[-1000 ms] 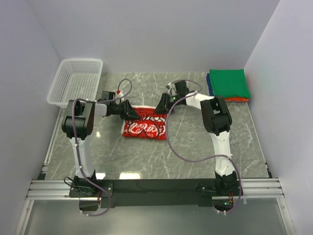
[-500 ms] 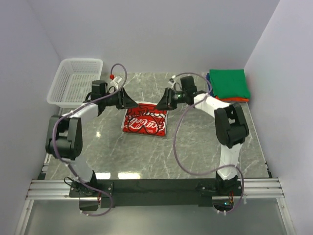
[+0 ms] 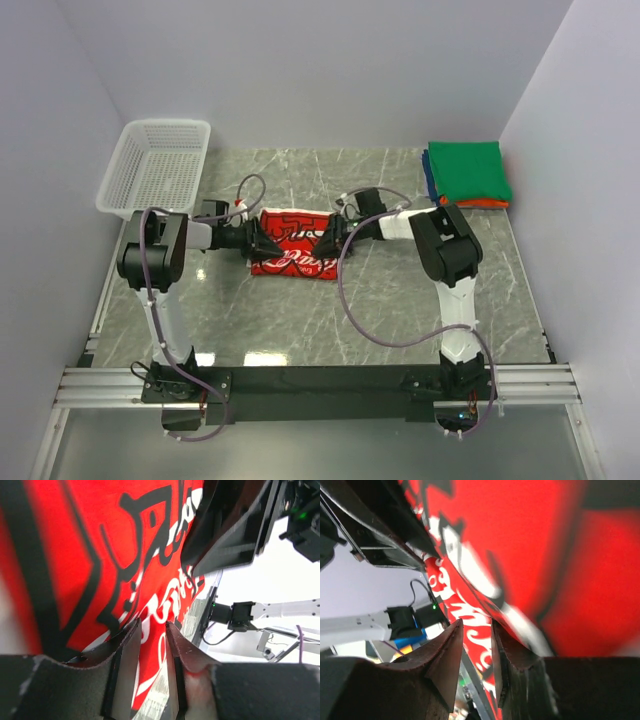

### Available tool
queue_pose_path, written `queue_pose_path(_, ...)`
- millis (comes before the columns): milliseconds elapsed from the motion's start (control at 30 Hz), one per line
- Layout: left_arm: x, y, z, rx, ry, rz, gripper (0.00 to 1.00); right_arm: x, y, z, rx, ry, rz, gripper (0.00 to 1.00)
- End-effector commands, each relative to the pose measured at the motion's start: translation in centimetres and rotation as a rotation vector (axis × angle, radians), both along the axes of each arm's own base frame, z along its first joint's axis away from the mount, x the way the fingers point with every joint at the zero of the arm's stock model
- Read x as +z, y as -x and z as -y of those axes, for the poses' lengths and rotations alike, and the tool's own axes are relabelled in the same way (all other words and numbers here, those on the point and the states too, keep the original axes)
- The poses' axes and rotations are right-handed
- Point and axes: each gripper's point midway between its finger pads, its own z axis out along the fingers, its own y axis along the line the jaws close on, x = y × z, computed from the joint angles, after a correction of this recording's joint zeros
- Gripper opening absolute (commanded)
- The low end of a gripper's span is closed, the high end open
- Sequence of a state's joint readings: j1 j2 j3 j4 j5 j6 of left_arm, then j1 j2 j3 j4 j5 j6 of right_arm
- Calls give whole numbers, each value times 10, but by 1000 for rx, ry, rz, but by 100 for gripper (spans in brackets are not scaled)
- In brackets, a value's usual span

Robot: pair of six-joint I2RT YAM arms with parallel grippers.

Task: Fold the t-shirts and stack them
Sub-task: Neatly place the folded tshirt to the corner

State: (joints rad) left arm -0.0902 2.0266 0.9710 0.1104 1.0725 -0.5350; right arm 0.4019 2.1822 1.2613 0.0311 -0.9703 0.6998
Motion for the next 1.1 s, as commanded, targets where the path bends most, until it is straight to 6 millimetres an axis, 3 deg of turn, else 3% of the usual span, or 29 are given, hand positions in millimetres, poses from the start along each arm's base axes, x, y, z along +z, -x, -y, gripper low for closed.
queue_pose_path(0,-24,-6,-26,63,-109,1,34,-32,-31,50,-121,207,19,37)
queue_pose_path(67,-13,-2,-29,37,-116,57,35,-11,-36,53,-101,185,87,37)
queue_pose_path(133,19,5,-25,-13,-84,145,37,8,-29,48,-51,152,141,36)
queue_pose_path(167,28,11,-23,-23,-71,159,37,32,-25,42,-31,119,190,36)
queue_pose_path(200,51,15,-20,-40,-40,218,37,42,-15,36,0,78,207,35)
queue_pose_path(233,59,20,-17,-51,-32,235,37,54,-3,23,39,42,229,35)
queue_pose_path(267,63,27,-15,-61,-17,242,36,73,6,15,63,8,271,35)
queue_pose_path(300,71,32,-11,-73,-1,259,36,78,18,7,98,-18,291,35)
queue_pose_path(367,68,45,-4,-93,18,227,35,85,41,-14,155,-52,297,35)
queue_pose_path(433,59,50,2,-101,26,203,34,75,55,-23,176,-60,249,34)
queue_pose_path(467,50,52,1,-93,21,175,34,62,61,-27,183,-52,203,34)
queue_pose_path(533,31,51,-1,-76,9,112,34,44,61,-28,170,-41,158,33)
queue_pose_path(633,2,38,-12,-24,-30,54,33,-4,47,-9,113,46,54,32)
queue_pose_path(667,-3,35,-15,-13,-35,42,33,-12,48,-8,110,55,30,32)
queue_pose_path(767,-16,29,-20,5,-44,8,33,-36,26,20,29,131,-10,31)
queue_pose_path(900,-15,31,-20,0,-46,-12,33,-33,10,46,-24,183,-21,31)
queue_pose_path(1000,1,28,-25,-52,-98,86,35,-4,13,47,17,138,57,30)
queue_pose_path(1033,12,21,-26,-61,-117,143,36,23,13,44,23,103,124,30)
queue_pose_path(1067,22,18,-27,-70,-138,191,37,38,14,44,23,82,163,31)
